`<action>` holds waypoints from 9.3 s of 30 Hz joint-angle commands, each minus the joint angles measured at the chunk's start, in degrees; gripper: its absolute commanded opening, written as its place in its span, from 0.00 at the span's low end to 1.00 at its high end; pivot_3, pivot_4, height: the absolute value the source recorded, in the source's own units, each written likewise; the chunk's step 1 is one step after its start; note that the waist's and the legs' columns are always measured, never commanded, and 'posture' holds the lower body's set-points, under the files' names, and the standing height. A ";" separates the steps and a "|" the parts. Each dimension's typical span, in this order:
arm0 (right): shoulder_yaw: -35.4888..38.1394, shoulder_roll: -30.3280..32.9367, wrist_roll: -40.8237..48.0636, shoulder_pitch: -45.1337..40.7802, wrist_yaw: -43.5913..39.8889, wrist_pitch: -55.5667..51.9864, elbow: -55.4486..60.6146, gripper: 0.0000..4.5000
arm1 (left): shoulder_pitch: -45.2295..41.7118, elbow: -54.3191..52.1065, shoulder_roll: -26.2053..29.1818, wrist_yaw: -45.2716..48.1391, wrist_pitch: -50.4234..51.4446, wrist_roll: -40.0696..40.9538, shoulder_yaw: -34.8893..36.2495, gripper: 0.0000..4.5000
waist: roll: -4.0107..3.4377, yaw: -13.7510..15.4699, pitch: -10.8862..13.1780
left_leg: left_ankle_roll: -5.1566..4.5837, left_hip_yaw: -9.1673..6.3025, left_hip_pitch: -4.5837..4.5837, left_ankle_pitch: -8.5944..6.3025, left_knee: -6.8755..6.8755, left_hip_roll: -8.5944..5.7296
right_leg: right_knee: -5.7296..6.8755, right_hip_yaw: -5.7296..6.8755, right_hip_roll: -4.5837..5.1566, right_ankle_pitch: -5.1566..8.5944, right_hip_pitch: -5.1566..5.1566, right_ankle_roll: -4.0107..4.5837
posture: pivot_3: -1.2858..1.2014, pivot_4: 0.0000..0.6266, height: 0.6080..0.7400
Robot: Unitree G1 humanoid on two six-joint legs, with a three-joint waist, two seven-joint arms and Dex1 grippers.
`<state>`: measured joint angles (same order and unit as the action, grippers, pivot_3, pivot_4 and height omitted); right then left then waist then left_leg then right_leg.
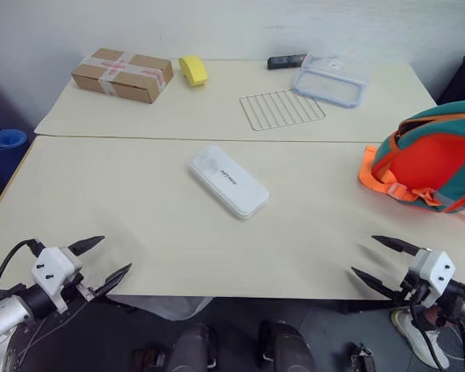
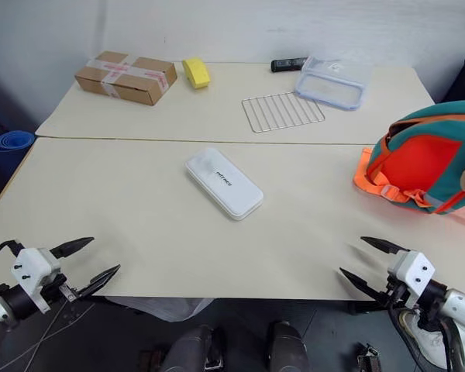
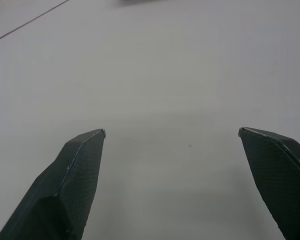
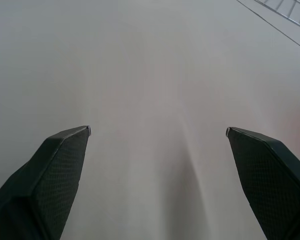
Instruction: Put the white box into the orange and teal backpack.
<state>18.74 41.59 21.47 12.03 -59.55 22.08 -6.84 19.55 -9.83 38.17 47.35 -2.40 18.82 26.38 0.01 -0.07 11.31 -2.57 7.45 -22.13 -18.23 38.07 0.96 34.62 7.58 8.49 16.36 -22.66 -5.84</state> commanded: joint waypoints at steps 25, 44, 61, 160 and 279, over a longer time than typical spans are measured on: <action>-26.85 -8.55 -12.67 -29.44 12.01 -28.51 9.72 0.01 | -73.27 59.85 -9.11 -11.90 0.32 -13.88 -24.39 0.01 | 0.26 1.17 -0.02 | -0.19 0.31 -0.27 0.59 0.14 -0.14 | 0.56 0.29 -0.66 -0.13 -0.36 -0.09 | 0.52 0.24 1.00; -27.81 -9.18 -14.08 -25.75 16.57 -39.08 20.45 0.01 | -85.98 83.87 -20.00 0.72 -4.24 -17.66 -23.62 0.01 | 0.47 0.07 0.03 | -0.30 0.37 -0.50 0.71 0.24 -0.12 | 0.58 0.14 -0.73 -0.22 -0.60 -0.26 | 0.52 0.24 1.00; -8.74 5.92 -3.21 -16.63 6.88 -42.99 20.00 0.01 | -76.41 71.19 -18.06 9.85 -4.24 -14.12 -21.52 0.01 | 0.50 0.11 0.02 | -0.47 0.28 -1.05 0.61 1.03 -0.09 | 0.99 0.13 -0.63 -0.25 -0.98 -0.29 | 0.52 0.24 1.00; 34.68 -5.27 9.63 13.06 10.93 -31.08 9.41 0.99 | -43.01 3.75 -17.86 10.07 54.30 28.87 -19.36 0.27 | 0.40 1.17 -0.09 | 0.13 0.18 -0.64 0.41 0.99 -0.10 | 0.88 -0.56 -0.47 -0.16 -0.69 -0.14 | 0.52 0.24 1.00; -1.62 6.47 42.66 -15.79 0.21 -69.39 31.30 0.00 | -70.04 1.84 -18.72 21.54 33.08 20.03 -30.61 0.89 | 0.64 1.44 -0.02 | -0.63 0.84 -0.64 0.16 1.15 0.12 | 0.78 -1.04 -0.78 -0.35 -0.83 -0.32 | 0.52 0.24 1.00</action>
<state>16.60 47.70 63.94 -3.23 -58.58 -47.56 24.15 -50.65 -6.15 20.12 70.02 31.85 39.56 -2.98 0.65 1.37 11.29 -3.21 8.29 -22.77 -18.05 39.22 1.08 35.39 6.54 7.71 16.00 -23.49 -6.17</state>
